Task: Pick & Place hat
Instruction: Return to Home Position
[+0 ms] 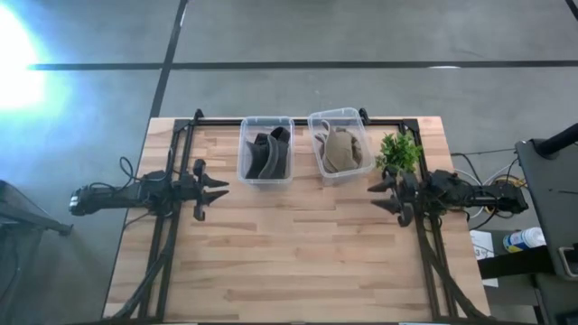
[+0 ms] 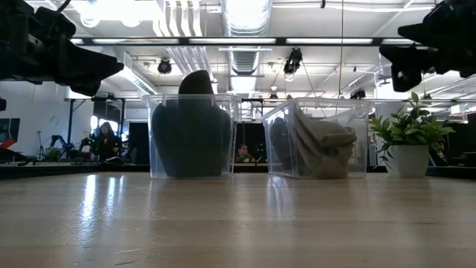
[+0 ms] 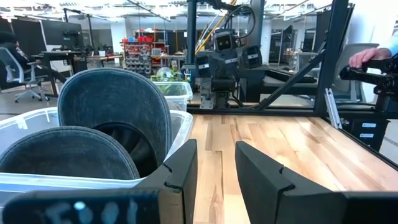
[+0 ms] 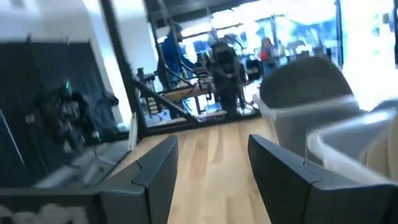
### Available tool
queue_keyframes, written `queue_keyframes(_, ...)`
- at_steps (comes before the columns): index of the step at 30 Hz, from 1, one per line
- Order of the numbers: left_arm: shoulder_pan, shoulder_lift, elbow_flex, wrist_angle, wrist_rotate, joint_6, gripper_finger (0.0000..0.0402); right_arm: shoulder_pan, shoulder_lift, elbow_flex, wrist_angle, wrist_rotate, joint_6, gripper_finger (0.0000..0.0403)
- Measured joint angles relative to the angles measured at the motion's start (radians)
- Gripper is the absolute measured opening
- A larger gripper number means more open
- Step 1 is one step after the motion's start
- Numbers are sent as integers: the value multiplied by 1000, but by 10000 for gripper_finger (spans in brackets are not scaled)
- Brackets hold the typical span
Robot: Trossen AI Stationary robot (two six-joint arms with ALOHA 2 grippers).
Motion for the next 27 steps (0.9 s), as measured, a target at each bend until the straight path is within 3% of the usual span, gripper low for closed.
queue_keyframes(10,0,0,0,-1,4,0,103,0,0,0,-78,-20,-237,192)
queue_keyframes(27,0,2,0,-2,3,0,103,0,9,0,-76,-20,-194,192)
